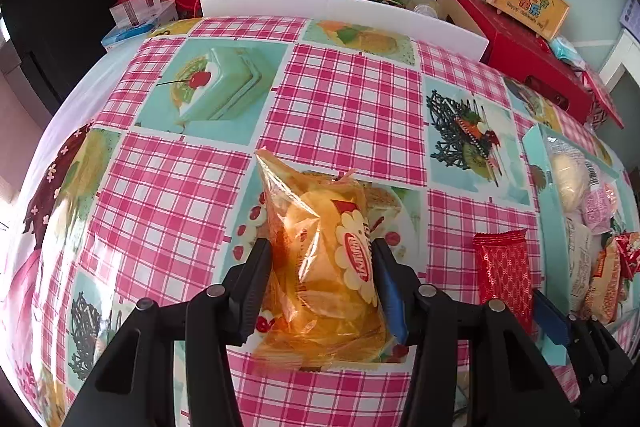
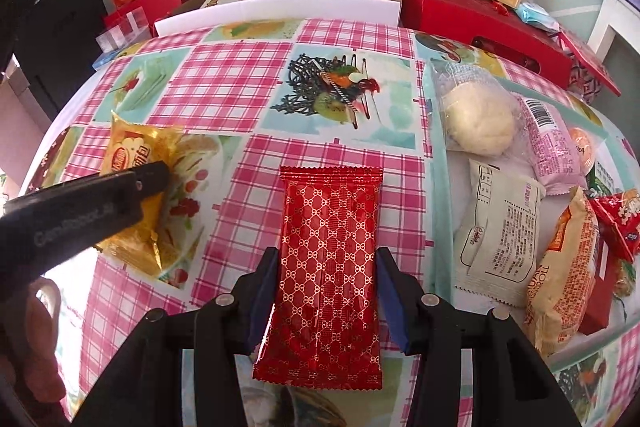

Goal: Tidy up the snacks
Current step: 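Carry the yellow bread bag with the left gripper while the right carries the red lattice pack over the tray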

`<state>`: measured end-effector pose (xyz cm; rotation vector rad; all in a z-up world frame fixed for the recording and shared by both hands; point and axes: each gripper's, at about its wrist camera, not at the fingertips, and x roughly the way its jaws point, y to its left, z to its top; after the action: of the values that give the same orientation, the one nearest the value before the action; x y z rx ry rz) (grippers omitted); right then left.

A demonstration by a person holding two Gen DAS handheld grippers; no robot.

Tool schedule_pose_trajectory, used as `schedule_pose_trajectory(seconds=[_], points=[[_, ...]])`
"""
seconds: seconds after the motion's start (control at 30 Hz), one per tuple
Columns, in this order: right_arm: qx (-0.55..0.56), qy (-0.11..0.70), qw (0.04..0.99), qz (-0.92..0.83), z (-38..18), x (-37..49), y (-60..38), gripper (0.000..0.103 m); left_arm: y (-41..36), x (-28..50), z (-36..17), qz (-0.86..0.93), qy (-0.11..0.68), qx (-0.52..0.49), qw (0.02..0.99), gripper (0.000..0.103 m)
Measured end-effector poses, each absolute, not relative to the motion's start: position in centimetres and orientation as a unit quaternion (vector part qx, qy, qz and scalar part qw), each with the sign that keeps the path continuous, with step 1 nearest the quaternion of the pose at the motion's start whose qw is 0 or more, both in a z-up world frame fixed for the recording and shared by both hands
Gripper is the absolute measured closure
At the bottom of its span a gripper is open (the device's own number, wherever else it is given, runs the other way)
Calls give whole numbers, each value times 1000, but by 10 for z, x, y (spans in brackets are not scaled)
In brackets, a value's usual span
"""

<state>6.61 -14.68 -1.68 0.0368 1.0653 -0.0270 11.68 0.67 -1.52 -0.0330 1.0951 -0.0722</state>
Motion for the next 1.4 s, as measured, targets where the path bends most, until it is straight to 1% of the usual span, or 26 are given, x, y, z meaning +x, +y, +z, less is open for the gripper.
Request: schedule_pose_trajectory(seconds=[0.1, 0.4, 0.53, 0.83, 1.2, 1.4], points=[[21, 508, 861, -14, -17, 66, -148, 53, 2, 117, -23, -29, 530, -5, 847, 51], [18, 503, 864, -18, -17, 64, -147, 53, -9, 115, -24, -11, 522, 16, 853, 52], [21, 501, 865, -19, -17, 64, -148, 53, -10, 116, -21, -11, 520, 10, 854, 54], [34, 495, 868, -23, -12, 61, -154, 55, -13, 111, -2, -14, 498, 4, 867, 55], [54, 426, 903, -8, 32, 45, -159, 55, -15, 96, 42, -22, 445, -2, 895, 55], [61, 406, 912, -21, 48, 39, -169, 55, -22, 88, 53, -26, 433, -4, 901, 55]])
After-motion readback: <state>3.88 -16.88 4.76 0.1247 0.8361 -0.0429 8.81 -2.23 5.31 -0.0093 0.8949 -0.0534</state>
